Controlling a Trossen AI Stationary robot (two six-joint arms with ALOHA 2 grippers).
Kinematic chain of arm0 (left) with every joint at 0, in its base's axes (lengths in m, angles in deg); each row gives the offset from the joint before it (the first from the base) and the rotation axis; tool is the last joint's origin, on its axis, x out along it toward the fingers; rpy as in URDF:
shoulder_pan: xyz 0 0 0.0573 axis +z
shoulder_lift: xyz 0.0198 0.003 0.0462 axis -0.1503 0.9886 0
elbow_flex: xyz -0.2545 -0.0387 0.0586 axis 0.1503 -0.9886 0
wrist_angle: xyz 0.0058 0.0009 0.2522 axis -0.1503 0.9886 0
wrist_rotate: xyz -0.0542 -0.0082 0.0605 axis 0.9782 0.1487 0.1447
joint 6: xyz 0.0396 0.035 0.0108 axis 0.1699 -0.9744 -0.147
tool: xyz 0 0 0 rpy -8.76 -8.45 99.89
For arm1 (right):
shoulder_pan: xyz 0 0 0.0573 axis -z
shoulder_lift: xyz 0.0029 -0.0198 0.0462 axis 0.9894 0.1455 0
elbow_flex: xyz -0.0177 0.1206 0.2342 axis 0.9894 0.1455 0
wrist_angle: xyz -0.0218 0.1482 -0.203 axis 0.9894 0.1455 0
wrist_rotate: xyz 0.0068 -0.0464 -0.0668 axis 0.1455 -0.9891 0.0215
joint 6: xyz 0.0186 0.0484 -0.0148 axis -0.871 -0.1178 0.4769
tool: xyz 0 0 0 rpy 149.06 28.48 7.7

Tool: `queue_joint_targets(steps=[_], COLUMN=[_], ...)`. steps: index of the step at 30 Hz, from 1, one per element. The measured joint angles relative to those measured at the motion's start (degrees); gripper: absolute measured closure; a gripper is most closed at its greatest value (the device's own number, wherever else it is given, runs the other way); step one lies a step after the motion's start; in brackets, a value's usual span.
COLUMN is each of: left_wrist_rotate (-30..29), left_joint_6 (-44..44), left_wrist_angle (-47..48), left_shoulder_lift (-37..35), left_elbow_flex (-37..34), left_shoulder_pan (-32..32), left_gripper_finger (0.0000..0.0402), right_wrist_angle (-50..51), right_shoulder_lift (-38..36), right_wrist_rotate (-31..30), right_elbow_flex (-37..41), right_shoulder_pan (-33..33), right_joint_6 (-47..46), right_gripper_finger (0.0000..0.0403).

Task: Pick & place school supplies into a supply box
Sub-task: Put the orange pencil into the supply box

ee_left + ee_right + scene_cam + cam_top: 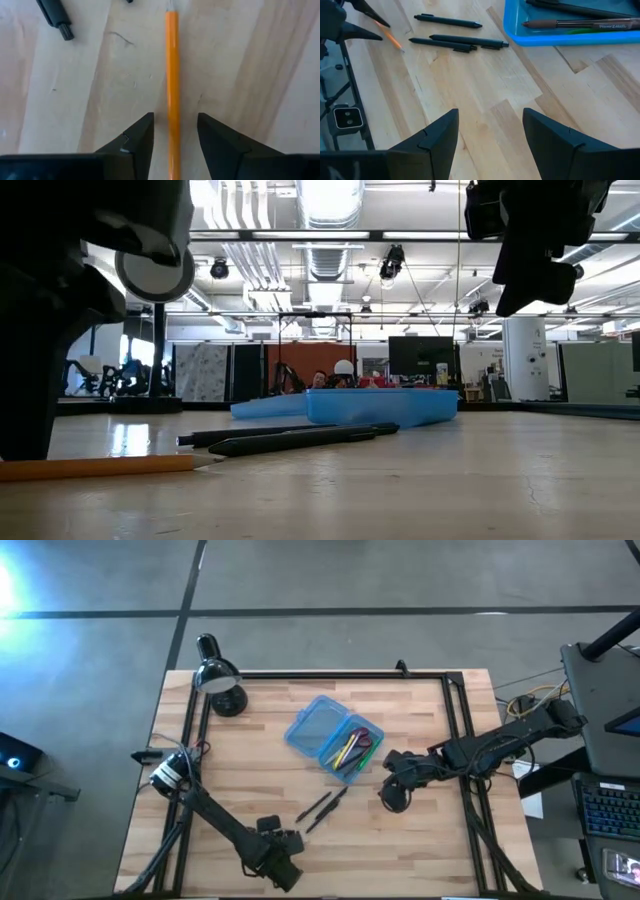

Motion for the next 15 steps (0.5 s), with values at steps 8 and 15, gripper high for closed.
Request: queue_joint_targets(steps=[8, 15], left_wrist_rotate=[3.0, 4.9], left_joint_6=[-5.3, -13.6], left_wrist_angle=[-5.5, -7.7], left_shoulder_lift=[-0.2, 0.0], left_elbow_flex=[-3.0, -4.1], left_shoulder_pan=[2.4, 5.8], left_gripper_finger=[0.0302, 0.0383], right_wrist_angle=[0.2, 0.2], right_shoulder_lift=[0.0, -0.1], right_wrist_rotate=[0.0, 0.0], right_elbow_flex=[0.0, 0.0], right_shoulder_pan=[0.0, 0.0], right_joint_6=[0.4, 0.7], right_gripper_finger=[0.0193, 0.0193])
